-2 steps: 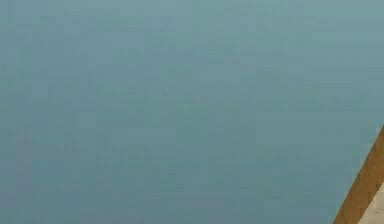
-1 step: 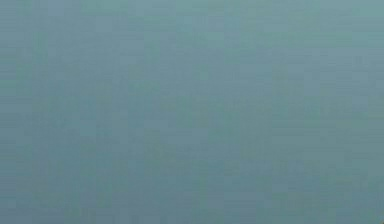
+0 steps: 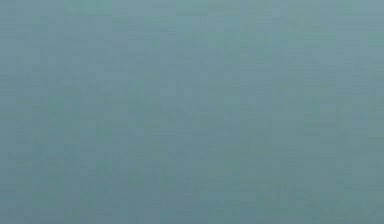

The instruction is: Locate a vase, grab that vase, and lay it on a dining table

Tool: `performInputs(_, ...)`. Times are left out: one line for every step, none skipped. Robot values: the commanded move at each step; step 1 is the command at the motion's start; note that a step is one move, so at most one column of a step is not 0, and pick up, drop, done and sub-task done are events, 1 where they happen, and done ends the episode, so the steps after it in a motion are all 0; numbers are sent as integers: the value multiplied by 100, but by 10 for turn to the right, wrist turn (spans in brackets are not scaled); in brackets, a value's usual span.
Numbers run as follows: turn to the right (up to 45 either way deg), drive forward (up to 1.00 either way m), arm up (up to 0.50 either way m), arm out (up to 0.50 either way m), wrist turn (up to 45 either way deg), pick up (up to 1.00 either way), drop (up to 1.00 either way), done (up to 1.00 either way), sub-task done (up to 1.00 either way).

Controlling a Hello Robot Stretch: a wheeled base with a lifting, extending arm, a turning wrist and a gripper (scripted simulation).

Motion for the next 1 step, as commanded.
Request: performInputs(450,0,0,0,0,0,0,0,0)
